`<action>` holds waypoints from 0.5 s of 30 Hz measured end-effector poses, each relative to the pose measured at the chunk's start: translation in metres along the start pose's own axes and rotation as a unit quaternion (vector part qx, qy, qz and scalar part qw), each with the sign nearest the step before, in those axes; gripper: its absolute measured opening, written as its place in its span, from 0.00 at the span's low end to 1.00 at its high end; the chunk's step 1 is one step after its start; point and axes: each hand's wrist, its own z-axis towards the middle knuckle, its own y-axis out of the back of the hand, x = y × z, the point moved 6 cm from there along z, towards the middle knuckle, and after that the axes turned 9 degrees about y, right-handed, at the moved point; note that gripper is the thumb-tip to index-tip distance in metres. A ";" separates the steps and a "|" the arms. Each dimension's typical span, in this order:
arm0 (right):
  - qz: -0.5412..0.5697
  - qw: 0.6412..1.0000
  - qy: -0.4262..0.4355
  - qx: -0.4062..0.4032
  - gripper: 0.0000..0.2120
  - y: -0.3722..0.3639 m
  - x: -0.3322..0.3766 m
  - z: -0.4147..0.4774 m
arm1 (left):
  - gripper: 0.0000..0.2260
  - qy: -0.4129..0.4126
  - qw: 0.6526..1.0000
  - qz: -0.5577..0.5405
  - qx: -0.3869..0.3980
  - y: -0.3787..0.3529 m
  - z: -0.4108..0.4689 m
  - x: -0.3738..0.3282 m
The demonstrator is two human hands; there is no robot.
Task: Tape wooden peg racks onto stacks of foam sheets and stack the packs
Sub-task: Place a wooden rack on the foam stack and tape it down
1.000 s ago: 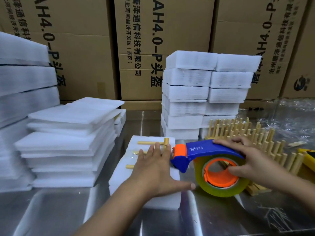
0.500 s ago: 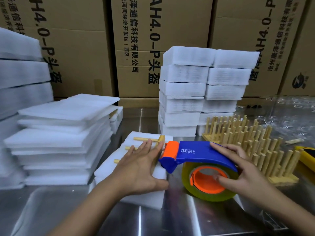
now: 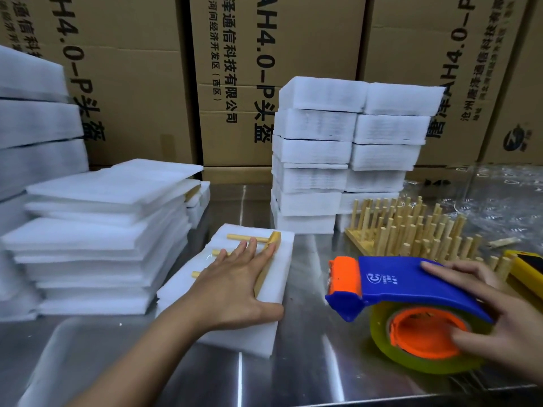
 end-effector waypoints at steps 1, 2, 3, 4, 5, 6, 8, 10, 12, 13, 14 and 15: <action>-0.009 1.000 0.001 0.007 0.40 0.001 -0.001 0.001 | 0.46 0.002 1.000 -0.001 -0.001 0.000 0.000 0.000; -0.019 1.000 0.005 0.015 0.42 0.002 -0.001 0.004 | 0.46 0.004 1.000 -0.001 0.000 0.001 -0.001 0.000; -0.032 0.999 0.010 0.029 0.43 0.001 0.002 0.008 | 0.46 0.005 1.000 0.000 -0.001 0.001 -0.001 -0.001; -0.051 0.997 0.018 0.048 0.44 0.000 0.006 0.014 | 0.46 0.006 1.000 0.000 -0.001 0.001 -0.001 -0.001; -0.072 0.994 0.028 0.072 0.44 -0.002 0.012 0.021 | 0.46 0.008 1.000 0.000 -0.002 0.001 -0.001 -0.001; -0.093 0.990 0.038 0.099 0.46 -0.005 0.019 0.028 | 0.46 0.009 1.000 -0.001 -0.003 0.001 -0.001 -0.001; -0.124 0.979 0.049 0.152 0.46 -0.013 0.030 0.040 | 0.46 0.013 1.000 -0.005 -0.004 0.001 -0.001 -0.002; -0.133 0.972 0.059 0.186 0.44 -0.021 0.039 0.051 | 0.46 0.014 1.000 -0.009 -0.007 0.001 -0.001 -0.002; -0.138 0.966 0.071 0.207 0.42 -0.028 0.045 0.060 | 0.47 0.012 1.000 -0.010 -0.009 0.001 -0.001 -0.002; -0.139 0.964 0.073 0.215 0.41 -0.032 0.047 0.064 | 0.48 0.011 1.000 -0.010 -0.009 0.001 -0.001 -0.002; -0.137 0.963 0.072 0.222 0.41 -0.035 0.048 0.067 | 0.48 0.011 1.000 -0.010 -0.008 0.001 -0.001 -0.002; -0.133 0.962 0.070 0.227 0.41 -0.038 0.049 0.070 | 0.48 0.011 1.000 -0.011 -0.008 0.001 -0.001 -0.002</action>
